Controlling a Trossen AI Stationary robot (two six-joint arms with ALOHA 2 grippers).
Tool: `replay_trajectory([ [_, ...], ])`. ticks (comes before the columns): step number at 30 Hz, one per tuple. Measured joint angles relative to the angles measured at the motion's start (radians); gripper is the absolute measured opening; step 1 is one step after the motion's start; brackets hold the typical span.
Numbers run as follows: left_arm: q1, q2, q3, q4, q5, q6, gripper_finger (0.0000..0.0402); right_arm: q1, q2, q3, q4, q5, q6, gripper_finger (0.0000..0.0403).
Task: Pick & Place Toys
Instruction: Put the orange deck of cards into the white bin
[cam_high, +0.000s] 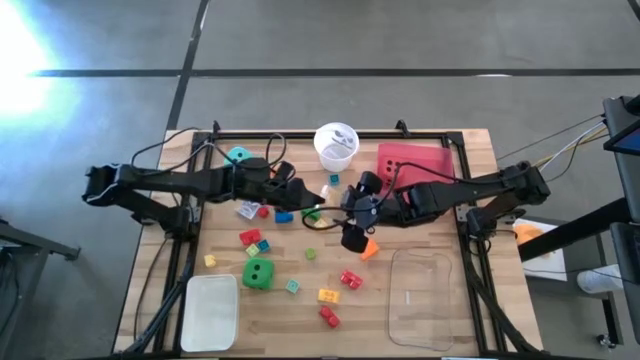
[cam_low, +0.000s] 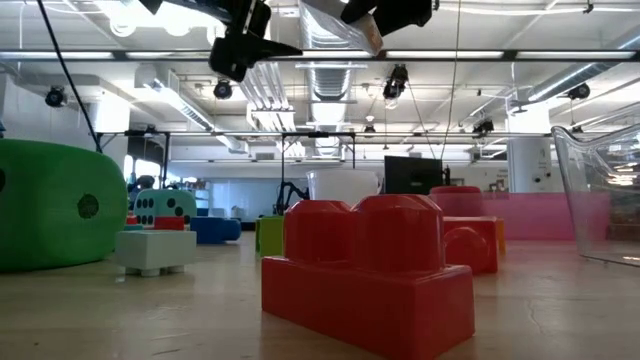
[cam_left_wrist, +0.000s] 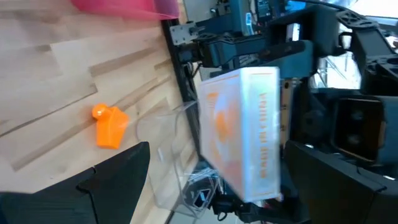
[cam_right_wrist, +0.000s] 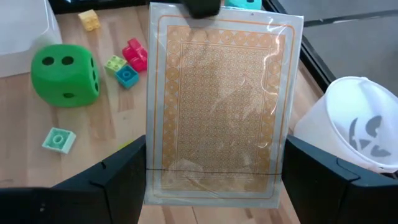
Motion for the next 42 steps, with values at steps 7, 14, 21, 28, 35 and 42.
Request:
replay_trajectory([
  [7, 0.0, 0.043, 0.027, 0.0, 0.003, 0.001, 0.037, 0.001, 0.0, -0.002, 0.002, -0.001, -0.036, 0.0295],
  [14, 0.0, 0.103, 0.071, 0.0, 0.015, 0.005, 0.0321, 0.001, 0.0, -0.005, 0.011, -0.016, -0.048, 0.0295],
  [21, 0.0, 0.113, 0.076, 0.011, 0.022, 0.01, 0.0227, 0.0, 0.0, -0.007, 0.019, -0.016, -0.055, 0.0295],
  [28, 0.001, 0.113, 0.076, 0.021, 0.023, 0.0, 0.0147, -0.001, 0.001, -0.01, 0.018, -0.017, -0.026, 0.0295],
  [35, 0.001, 0.11, 0.075, 0.021, 0.031, -0.019, 0.0077, 0.001, 0.001, -0.009, 0.018, -0.017, 0.002, 0.0295],
  [42, 0.002, 0.109, 0.074, 0.023, 0.038, -0.019, 0.0065, 0.0, 0.0, -0.009, 0.029, -0.013, 0.009, 0.0383],
])
